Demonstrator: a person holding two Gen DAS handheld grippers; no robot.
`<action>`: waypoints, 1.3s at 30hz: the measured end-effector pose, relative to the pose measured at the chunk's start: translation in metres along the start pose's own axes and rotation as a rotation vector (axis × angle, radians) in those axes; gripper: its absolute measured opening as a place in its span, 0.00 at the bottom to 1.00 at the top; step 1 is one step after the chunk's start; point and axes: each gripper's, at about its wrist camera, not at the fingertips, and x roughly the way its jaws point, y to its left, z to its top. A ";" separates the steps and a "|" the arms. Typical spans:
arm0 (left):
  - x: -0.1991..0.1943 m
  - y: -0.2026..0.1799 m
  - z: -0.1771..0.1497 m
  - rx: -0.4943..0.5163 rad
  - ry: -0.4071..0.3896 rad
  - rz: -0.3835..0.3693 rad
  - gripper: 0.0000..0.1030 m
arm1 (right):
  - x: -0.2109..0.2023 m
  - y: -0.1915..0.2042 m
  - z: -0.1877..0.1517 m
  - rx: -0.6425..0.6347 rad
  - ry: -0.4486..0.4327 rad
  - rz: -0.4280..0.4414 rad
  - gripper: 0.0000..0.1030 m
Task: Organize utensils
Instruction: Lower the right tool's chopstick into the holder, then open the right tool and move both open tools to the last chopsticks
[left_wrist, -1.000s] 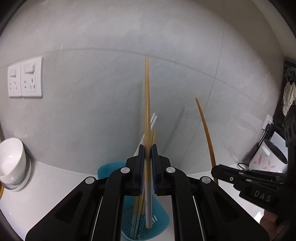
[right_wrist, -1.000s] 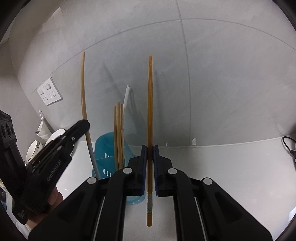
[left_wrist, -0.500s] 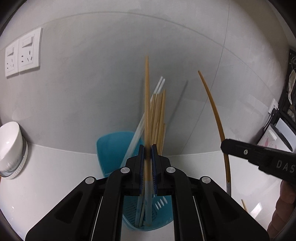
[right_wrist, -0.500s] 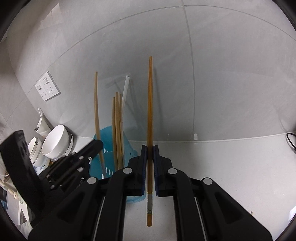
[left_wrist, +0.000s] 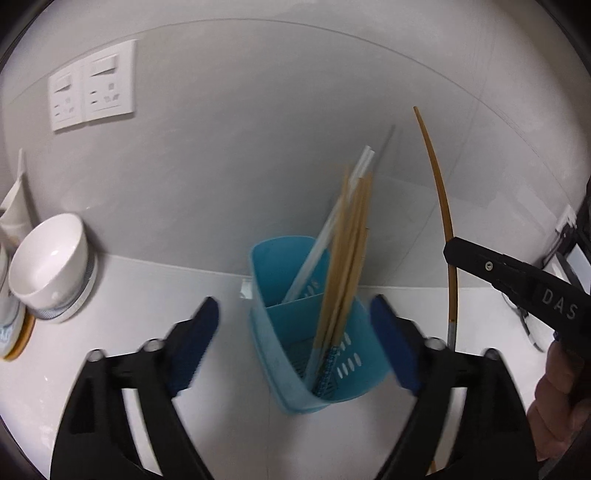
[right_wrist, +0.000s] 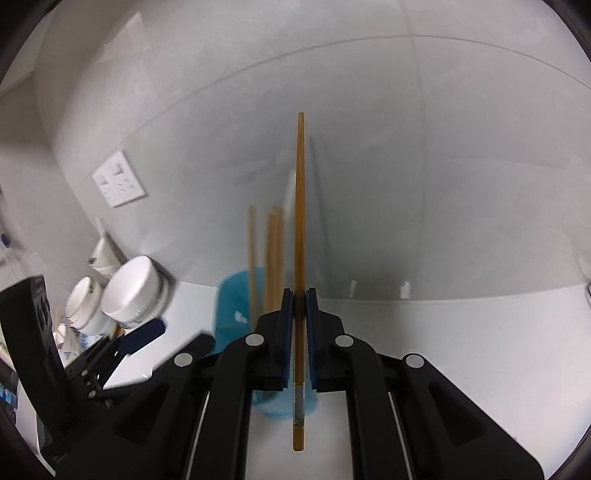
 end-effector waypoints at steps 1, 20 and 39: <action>-0.002 0.003 0.000 0.002 0.000 0.013 0.84 | 0.002 0.004 0.001 -0.009 -0.011 0.002 0.06; -0.002 0.051 -0.011 -0.052 0.063 0.116 0.94 | 0.044 0.037 -0.017 -0.007 -0.119 0.022 0.06; 0.005 0.055 -0.017 -0.039 0.083 0.135 0.94 | 0.070 0.033 -0.042 -0.021 -0.015 0.010 0.07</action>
